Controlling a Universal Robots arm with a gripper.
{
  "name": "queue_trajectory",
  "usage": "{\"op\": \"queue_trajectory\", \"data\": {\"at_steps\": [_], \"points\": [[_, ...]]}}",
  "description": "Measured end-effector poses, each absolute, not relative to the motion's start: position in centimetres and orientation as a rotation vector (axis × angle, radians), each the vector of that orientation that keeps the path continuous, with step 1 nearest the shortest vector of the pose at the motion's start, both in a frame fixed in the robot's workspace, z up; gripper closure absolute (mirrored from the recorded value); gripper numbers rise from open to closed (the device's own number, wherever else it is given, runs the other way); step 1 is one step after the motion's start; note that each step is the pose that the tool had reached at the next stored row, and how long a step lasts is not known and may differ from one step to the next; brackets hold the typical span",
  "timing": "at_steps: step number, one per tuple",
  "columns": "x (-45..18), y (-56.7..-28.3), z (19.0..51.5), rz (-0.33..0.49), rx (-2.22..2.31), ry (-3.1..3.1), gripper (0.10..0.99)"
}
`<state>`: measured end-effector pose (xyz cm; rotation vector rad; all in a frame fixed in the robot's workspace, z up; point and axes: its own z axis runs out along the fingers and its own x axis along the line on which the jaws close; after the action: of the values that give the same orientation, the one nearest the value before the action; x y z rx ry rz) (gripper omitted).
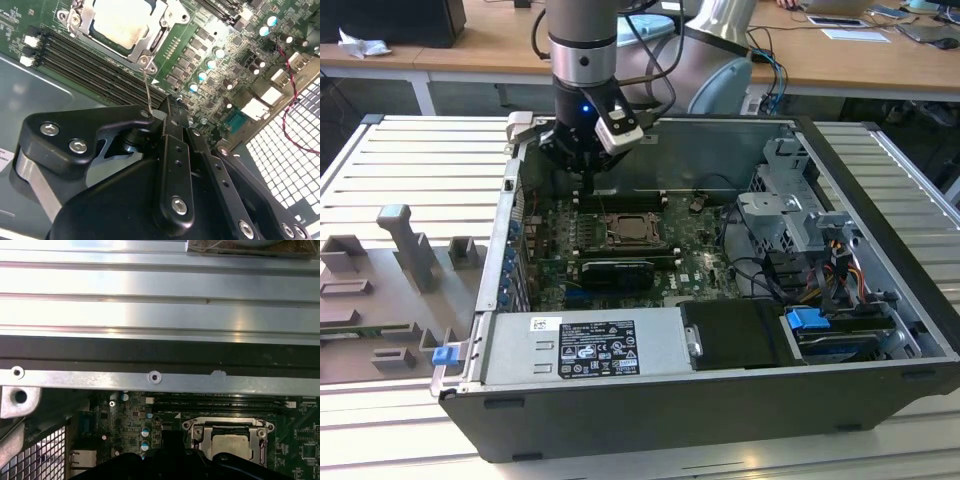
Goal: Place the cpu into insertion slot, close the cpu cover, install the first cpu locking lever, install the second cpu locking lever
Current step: 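Install the first cpu locking lever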
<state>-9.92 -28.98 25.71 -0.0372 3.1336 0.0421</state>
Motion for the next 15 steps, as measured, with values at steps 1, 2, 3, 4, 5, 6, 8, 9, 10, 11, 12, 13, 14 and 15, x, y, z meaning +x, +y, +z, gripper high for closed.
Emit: {"op": "queue_trajectory", "data": {"at_steps": [1,2,3,4,5,6,8,9,10,11,12,13,14,15], "points": [[-9.8,-29.0,25.7,0.042,-0.037,3.133,0.980],[-9.7,-29.0,25.7,0.042,-0.037,3.134,0.980],[-9.7,-29.0,25.7,0.042,-0.037,3.134,0.980],[-9.6,-29.0,25.7,0.042,-0.037,3.134,0.980],[-9.5,-29.0,25.7,0.042,-0.037,3.134,0.980],[-9.5,-29.0,25.7,0.042,-0.037,3.134,0.980],[-9.3,-29.0,25.7,0.042,-0.037,3.133,0.980],[-9.2,-29.0,25.7,0.042,-0.037,3.134,0.980],[-9.2,-29.0,25.7,0.042,-0.037,3.134,0.980],[-9.1,-29.0,25.7,0.042,-0.037,3.133,0.980],[-9.0,-29.0,25.7,0.042,-0.037,3.133,0.980],[-8.8,-29.0,25.7,0.042,-0.037,3.133,0.980],[-8.8,-29.0,25.7,0.042,-0.037,3.133,0.980],[-8.6,-29.0,25.7,0.042,-0.037,3.133,0.980]]}}
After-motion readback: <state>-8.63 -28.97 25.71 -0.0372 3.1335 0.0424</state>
